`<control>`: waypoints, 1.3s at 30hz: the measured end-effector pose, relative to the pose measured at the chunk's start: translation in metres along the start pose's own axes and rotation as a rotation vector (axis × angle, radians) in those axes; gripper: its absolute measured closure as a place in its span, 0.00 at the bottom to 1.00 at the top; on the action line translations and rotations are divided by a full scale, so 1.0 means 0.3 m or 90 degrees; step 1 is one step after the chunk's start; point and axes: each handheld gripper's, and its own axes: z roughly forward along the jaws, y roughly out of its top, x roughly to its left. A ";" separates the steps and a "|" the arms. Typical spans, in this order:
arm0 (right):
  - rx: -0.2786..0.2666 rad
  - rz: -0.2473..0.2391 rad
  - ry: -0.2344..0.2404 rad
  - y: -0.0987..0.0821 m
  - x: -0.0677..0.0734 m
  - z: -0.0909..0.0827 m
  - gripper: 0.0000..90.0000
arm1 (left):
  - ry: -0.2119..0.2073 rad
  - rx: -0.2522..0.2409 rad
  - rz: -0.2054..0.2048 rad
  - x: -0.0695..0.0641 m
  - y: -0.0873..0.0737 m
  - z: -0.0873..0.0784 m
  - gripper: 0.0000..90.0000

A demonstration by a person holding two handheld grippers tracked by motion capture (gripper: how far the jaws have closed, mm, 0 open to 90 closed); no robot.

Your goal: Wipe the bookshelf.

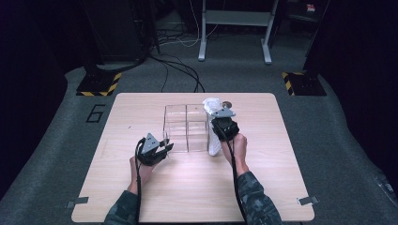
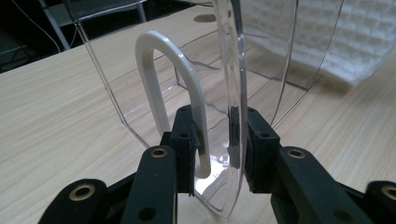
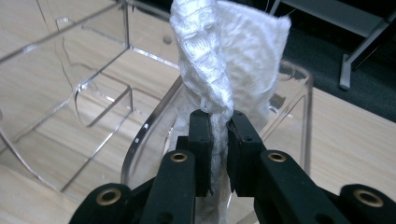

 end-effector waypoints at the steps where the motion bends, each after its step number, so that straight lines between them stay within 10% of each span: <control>1: 0.006 -0.004 0.004 -0.009 0.005 0.002 0.90 | 0.000 0.000 0.000 0.000 0.000 0.000 0.78; 24: 0.096 0.003 0.063 -0.188 0.054 0.009 0.90 | -0.002 0.002 -0.007 -0.002 -0.002 0.003 0.78; 39: 0.080 0.054 0.134 -0.245 0.008 -0.067 0.91 | 0.002 0.002 0.001 0.000 -0.001 0.005 0.78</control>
